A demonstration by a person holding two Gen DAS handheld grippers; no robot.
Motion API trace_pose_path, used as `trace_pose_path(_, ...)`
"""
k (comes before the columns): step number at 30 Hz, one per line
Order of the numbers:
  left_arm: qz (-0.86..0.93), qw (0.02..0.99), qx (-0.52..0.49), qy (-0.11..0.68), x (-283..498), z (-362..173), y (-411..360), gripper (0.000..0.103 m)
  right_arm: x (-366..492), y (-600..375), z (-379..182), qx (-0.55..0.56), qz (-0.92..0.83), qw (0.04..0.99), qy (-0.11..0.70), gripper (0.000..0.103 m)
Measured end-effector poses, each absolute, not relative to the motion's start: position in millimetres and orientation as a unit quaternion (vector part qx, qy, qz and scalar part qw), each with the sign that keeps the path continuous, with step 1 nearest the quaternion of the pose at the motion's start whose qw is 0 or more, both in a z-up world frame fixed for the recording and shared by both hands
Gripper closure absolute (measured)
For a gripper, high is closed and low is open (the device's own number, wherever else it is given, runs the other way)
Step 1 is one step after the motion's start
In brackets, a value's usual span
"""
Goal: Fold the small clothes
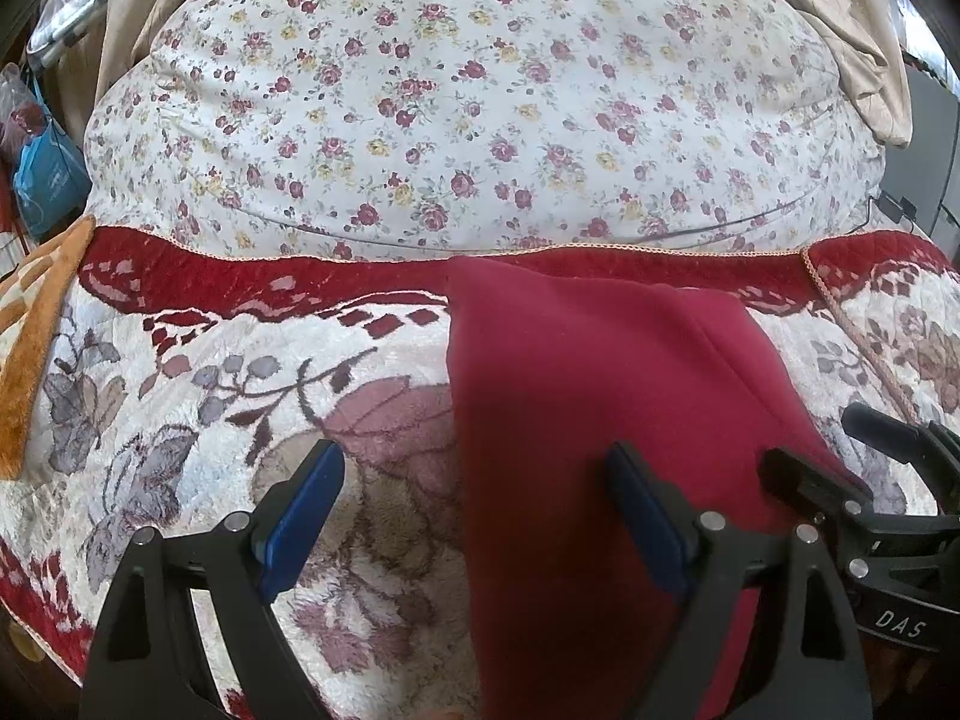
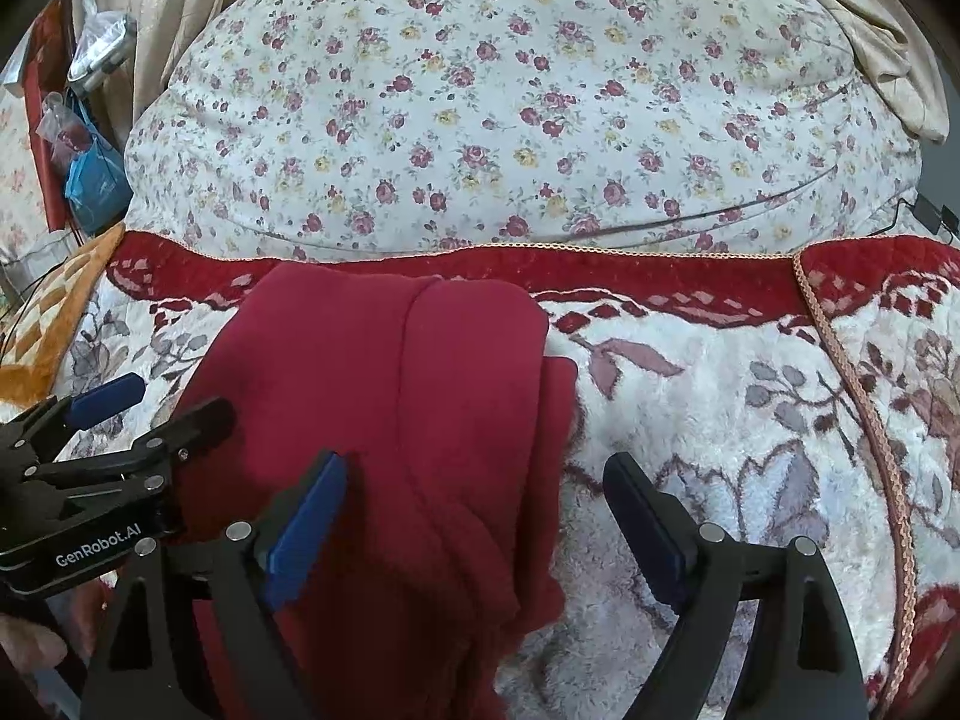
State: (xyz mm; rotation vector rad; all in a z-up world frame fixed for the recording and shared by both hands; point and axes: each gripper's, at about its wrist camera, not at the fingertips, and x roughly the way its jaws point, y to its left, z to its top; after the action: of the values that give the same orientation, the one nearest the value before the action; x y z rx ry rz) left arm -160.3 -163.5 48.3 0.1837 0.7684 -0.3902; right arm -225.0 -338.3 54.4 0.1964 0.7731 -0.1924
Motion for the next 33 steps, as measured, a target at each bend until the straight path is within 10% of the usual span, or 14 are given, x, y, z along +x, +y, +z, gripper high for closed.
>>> trace_pose_path(33,-0.189,0.904,0.086,0.373,-160.0,47.7,-163.4,0.015,-222.1,-340.0,51.9,0.093,-0.093,0.914,0.384,0.010)
